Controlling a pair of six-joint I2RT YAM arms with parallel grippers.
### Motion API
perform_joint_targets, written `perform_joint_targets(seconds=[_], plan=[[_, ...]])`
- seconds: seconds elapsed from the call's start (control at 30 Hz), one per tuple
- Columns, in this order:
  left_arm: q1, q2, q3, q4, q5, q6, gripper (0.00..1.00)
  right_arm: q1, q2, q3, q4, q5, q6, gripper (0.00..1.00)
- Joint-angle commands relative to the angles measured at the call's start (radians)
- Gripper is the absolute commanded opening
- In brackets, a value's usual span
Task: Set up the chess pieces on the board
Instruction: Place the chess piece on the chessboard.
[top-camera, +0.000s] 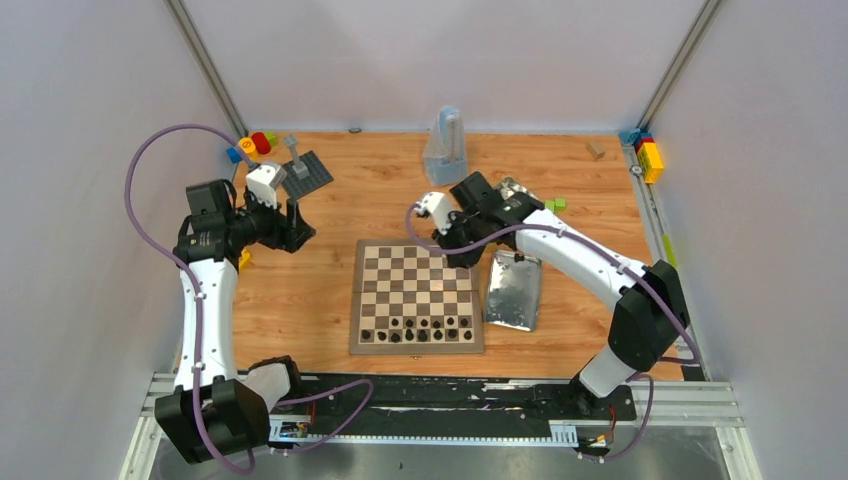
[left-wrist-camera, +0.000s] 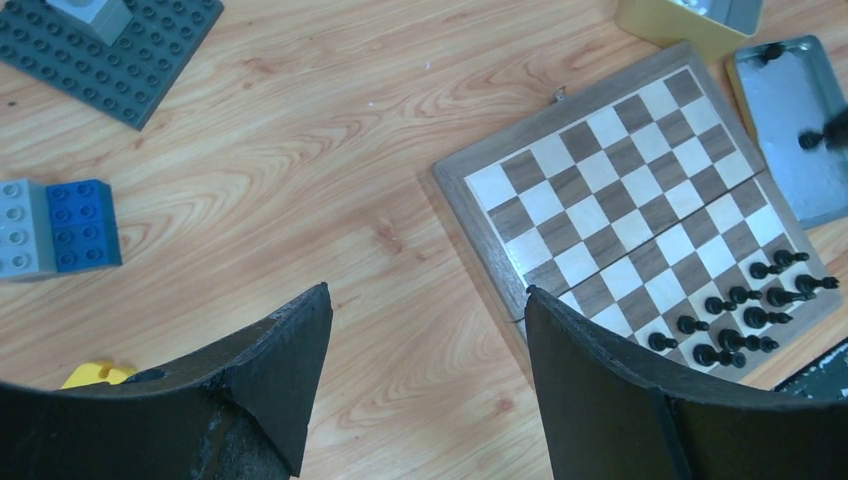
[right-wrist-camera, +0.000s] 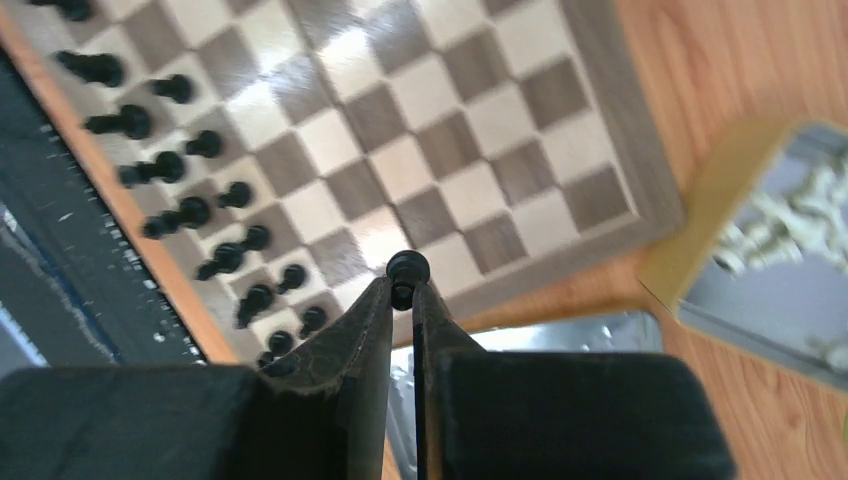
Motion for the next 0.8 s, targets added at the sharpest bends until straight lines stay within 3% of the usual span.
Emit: perform_joint_targets(seconds=[0.0, 0.27, 0.77], plan=[[0.008, -0.001, 0.033, 0.010, -0.079, -0.022, 0.79, 0.150, 0.055, 0.121, -0.071, -0.012, -0.043, 0.00], [0.008, 0.012, 0.050, -0.001, -0.198, -0.040, 0.79, 0.322, 0.281, 0.351, -0.119, -0.007, -0.080, 0.00], [0.036, 0.030, 0.043, 0.007, -0.321, -0.079, 0.80, 0.473, 0.495, 0.484, -0.118, 0.029, -0.111, 0.00]])
